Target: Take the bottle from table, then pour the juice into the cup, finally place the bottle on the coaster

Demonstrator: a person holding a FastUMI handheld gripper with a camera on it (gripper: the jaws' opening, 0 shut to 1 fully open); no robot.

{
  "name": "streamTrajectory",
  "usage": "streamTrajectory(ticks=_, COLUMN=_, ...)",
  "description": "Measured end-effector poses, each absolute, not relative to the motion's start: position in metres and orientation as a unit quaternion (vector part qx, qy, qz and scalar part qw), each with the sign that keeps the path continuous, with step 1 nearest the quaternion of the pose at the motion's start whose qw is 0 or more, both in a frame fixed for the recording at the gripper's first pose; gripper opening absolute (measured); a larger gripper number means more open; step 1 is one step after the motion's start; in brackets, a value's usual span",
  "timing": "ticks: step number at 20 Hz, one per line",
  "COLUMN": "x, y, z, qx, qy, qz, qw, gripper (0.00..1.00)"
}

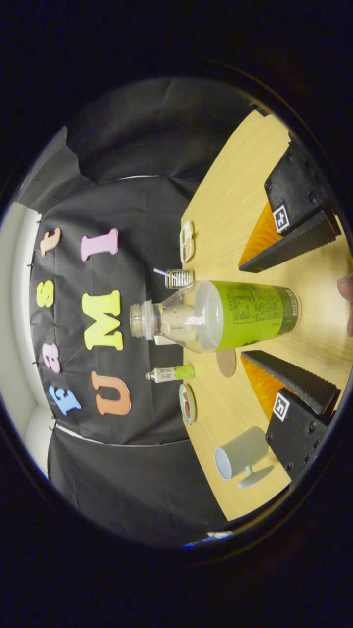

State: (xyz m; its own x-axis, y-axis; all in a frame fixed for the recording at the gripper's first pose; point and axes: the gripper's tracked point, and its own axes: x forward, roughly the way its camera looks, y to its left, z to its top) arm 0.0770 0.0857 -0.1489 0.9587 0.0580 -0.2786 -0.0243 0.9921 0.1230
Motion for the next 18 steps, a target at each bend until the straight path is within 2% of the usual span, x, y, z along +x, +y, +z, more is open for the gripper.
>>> streamTrajectory(ticks=7, x=0.089, y=0.090, z=-0.144, qx=0.081, qy=0.142, qz=0.016, qw=0.986, gripper=1.00)
streamTrajectory(ticks=11, x=0.093, y=0.092, z=-0.144, qx=0.077, qy=0.144, qz=0.018, qw=0.986, gripper=0.85)
streamTrajectory(ticks=18, x=0.096, y=0.111, z=-0.124, qx=-0.048, qy=0.138, qz=0.034, qw=0.989, gripper=0.76)
